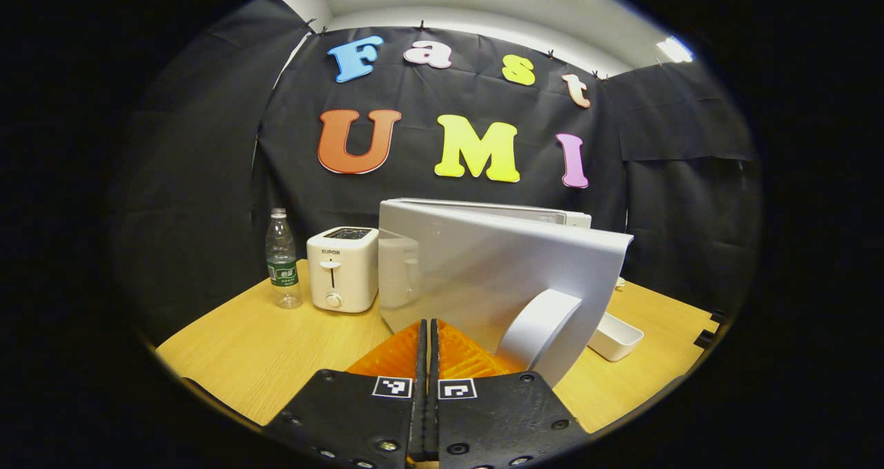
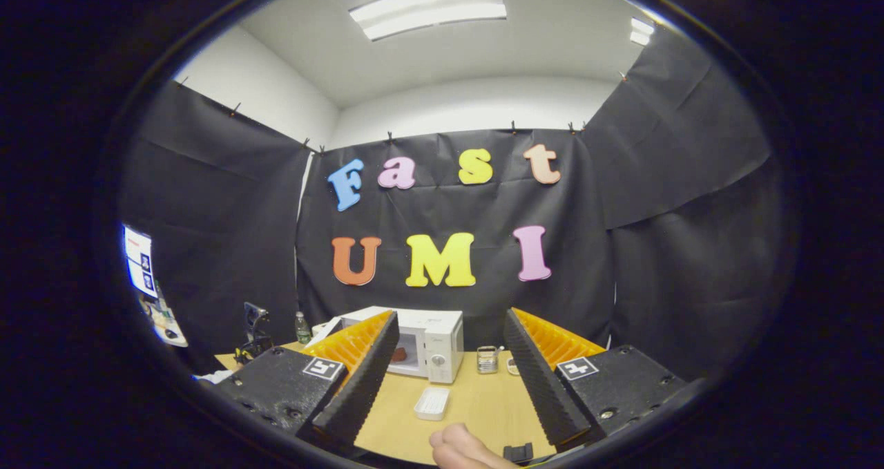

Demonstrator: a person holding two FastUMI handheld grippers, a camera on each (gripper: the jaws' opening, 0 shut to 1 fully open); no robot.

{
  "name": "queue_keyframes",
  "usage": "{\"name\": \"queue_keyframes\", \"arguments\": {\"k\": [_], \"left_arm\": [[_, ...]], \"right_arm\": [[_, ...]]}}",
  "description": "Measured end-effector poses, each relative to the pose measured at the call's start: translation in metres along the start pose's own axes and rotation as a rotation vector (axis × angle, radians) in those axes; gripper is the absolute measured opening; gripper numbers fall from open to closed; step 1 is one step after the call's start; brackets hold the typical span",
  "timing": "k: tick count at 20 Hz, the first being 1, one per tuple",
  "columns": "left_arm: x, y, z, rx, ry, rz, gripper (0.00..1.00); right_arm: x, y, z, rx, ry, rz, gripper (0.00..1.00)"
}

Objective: Open the microwave oven with the left hand, put the food in, and close the microwave oven.

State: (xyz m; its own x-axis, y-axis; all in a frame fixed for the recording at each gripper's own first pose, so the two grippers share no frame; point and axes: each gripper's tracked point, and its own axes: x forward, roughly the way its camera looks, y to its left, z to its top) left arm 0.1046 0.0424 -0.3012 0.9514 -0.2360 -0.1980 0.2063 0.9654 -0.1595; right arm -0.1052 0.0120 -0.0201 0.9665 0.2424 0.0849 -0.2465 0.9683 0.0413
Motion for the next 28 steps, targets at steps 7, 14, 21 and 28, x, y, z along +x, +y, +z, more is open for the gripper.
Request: {"name": "queue_keyframes", "arguments": {"k": [7,14,21,28], "left_arm": [[0.030,-0.061,-0.008,0.046,0.032,-0.092,0.00],[0.076,-0.110,0.011,0.014,-0.012,-0.125,0.00],[0.134,-0.145,0.022,-0.020,-0.012,-0.109,0.00],[0.193,-0.162,0.010,-0.044,0.074,-0.069,0.00]], "right_arm": [[-0.013,-0.032,-0.004,-0.010,-0.007,-0.056,0.97],[-0.019,-0.059,-0.012,0.005,-0.004,-0.087,0.97],[-0.030,-0.083,-0.009,0.007,-0.032,-0.134,0.89],[-0.039,-0.107,-0.012,0.006,-0.043,-0.184,0.97]]}}
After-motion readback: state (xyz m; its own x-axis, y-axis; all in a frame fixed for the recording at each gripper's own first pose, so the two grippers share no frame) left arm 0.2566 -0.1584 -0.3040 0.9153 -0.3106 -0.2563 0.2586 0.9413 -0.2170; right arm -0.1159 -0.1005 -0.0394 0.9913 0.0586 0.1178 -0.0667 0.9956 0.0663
